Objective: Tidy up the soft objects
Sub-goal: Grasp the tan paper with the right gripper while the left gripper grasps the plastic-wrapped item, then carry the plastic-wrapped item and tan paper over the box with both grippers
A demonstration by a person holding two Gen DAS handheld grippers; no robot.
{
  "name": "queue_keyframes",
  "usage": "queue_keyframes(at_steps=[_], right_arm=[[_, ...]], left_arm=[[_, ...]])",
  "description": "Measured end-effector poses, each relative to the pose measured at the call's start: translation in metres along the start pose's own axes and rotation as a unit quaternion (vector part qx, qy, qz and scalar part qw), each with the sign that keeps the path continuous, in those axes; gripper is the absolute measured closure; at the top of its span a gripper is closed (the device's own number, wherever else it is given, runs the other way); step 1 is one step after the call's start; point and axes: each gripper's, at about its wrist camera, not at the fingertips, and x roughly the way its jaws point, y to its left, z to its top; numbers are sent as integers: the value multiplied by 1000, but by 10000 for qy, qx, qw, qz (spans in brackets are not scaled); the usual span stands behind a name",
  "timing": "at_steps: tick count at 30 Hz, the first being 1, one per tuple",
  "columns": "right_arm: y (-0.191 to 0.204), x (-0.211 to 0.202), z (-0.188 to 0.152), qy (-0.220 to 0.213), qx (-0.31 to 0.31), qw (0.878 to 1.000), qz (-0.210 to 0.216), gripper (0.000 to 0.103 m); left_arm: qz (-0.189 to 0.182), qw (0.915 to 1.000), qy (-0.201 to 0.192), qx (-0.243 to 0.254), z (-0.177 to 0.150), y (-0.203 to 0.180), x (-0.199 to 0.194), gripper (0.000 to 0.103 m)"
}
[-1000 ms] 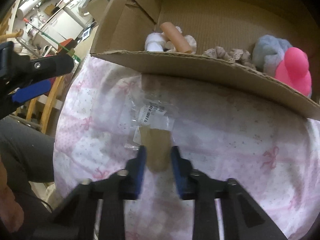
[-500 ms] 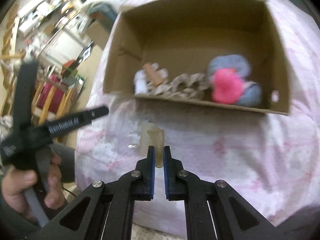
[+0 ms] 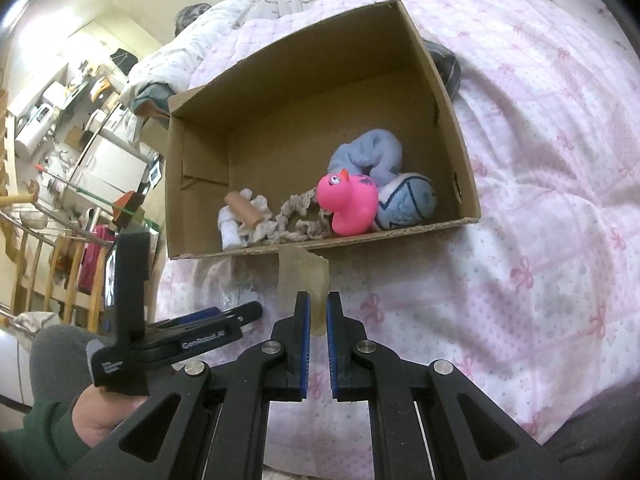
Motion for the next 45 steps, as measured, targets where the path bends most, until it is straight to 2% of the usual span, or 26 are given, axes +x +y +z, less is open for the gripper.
queue_keyframes(at_steps=[2, 5, 9, 14, 27, 34, 38, 45], right_arm=[[0, -1, -1, 25, -13, 10000, 5, 94], [0, 0, -2, 47, -17, 10000, 29, 94], [-1, -2, -2, 51, -4, 10000, 39, 94], [2, -1, -2, 59, -65, 10000, 0, 94], [5, 0, -4, 24, -171, 9998, -72, 94], [7, -3, -5, -46, -242, 9996, -108, 94], [9, -5, -6, -100, -274, 9995, -86, 94], [13, -11, -7, -197, -384, 9991, -36, 94]], left_arm=[[28, 10000, 14, 36, -1, -2, 3, 38], [8, 9998, 112, 160, -5, -5, 8, 62], [33, 9990, 155, 419, -13, -18, 10, 76], [24, 9990, 153, 411, -20, -25, 7, 78], [205, 9992, -180, 301, -25, 0, -26, 79], [111, 9986, -466, 223, -34, 14, -61, 80], [44, 9989, -462, 77, -43, 26, -72, 80], [176, 9959, -885, 39, -54, 33, -102, 81]])
